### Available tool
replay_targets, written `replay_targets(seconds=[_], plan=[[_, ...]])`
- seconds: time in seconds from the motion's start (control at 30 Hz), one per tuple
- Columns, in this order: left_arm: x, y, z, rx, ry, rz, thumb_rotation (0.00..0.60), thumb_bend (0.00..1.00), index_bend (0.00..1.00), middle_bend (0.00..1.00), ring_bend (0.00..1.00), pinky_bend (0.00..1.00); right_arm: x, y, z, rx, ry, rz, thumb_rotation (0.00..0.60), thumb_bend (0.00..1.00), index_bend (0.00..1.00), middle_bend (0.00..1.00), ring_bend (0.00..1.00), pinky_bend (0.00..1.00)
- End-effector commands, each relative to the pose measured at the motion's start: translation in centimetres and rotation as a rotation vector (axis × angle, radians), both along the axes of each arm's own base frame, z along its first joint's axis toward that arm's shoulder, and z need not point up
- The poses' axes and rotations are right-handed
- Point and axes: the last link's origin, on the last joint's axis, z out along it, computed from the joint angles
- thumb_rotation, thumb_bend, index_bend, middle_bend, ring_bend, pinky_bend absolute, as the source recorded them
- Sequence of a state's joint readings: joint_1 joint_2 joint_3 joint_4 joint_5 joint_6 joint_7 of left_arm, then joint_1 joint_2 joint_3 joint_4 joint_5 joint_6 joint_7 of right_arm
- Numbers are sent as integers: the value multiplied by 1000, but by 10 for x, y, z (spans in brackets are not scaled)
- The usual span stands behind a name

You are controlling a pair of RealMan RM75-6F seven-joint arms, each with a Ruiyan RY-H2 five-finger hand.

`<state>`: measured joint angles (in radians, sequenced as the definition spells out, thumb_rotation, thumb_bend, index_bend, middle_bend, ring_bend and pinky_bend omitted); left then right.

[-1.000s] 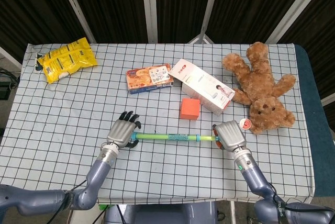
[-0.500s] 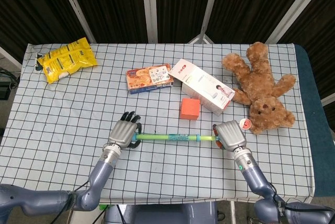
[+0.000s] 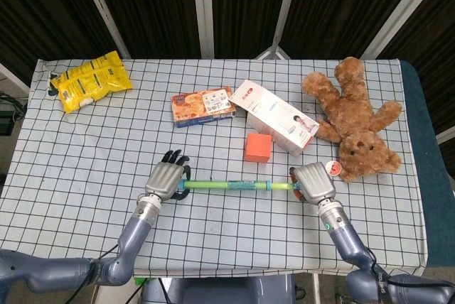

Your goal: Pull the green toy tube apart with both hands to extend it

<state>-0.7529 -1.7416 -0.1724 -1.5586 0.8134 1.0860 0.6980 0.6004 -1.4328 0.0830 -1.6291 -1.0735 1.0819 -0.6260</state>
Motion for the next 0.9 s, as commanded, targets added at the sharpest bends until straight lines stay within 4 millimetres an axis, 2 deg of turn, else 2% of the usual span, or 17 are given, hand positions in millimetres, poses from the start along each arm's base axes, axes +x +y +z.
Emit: replay_targets(seconds=[0.03, 0.23, 0.9], plan=[[1, 0, 5, 4, -3, -6, 600, 486, 542, 161, 0, 0, 1, -1, 3, -8, -5, 0, 600, 447, 749, 1000, 1000, 912], [0, -4, 18, 12, -1, -21, 600, 486, 542, 160, 0, 0, 0, 0, 9, -22, -5, 0, 600, 447, 749, 1000, 1000, 912], [-34, -5, 56, 43, 38, 12, 600, 486, 543, 161, 0, 0, -13, 6, 34, -68, 15, -31, 600, 448, 753, 1000, 1000, 912]])
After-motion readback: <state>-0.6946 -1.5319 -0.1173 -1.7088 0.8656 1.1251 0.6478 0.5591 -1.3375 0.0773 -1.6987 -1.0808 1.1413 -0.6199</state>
